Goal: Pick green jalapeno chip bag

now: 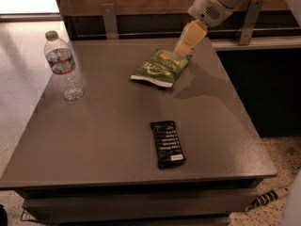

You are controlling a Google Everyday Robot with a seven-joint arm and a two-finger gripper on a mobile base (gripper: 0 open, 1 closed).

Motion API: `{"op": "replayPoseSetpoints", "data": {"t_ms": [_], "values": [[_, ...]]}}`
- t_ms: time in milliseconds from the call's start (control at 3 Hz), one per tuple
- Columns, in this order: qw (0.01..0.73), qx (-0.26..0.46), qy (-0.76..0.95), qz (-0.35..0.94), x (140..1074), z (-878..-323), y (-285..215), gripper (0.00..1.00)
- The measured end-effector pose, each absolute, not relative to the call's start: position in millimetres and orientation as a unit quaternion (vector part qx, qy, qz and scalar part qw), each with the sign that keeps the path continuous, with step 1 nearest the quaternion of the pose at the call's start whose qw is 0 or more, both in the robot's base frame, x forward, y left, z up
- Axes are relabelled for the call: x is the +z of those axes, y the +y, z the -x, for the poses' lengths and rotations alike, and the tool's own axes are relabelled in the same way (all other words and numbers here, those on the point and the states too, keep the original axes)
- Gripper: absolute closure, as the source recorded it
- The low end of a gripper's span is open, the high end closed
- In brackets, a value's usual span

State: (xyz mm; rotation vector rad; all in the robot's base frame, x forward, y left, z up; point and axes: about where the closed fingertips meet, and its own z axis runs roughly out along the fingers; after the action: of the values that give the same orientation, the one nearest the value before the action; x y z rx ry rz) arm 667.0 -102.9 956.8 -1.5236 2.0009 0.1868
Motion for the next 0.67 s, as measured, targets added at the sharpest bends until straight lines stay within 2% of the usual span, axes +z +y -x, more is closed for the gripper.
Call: {"op": "replayPoseSetpoints", "data": {"t_ms": [333, 667], "values": [[0.308, 0.129, 0.755, 0.564, 920.8, -691.3, -89.5, 0.0], [0.308, 0.131, 0.755, 0.564, 919.2, -692.2, -88.6, 0.0]]}}
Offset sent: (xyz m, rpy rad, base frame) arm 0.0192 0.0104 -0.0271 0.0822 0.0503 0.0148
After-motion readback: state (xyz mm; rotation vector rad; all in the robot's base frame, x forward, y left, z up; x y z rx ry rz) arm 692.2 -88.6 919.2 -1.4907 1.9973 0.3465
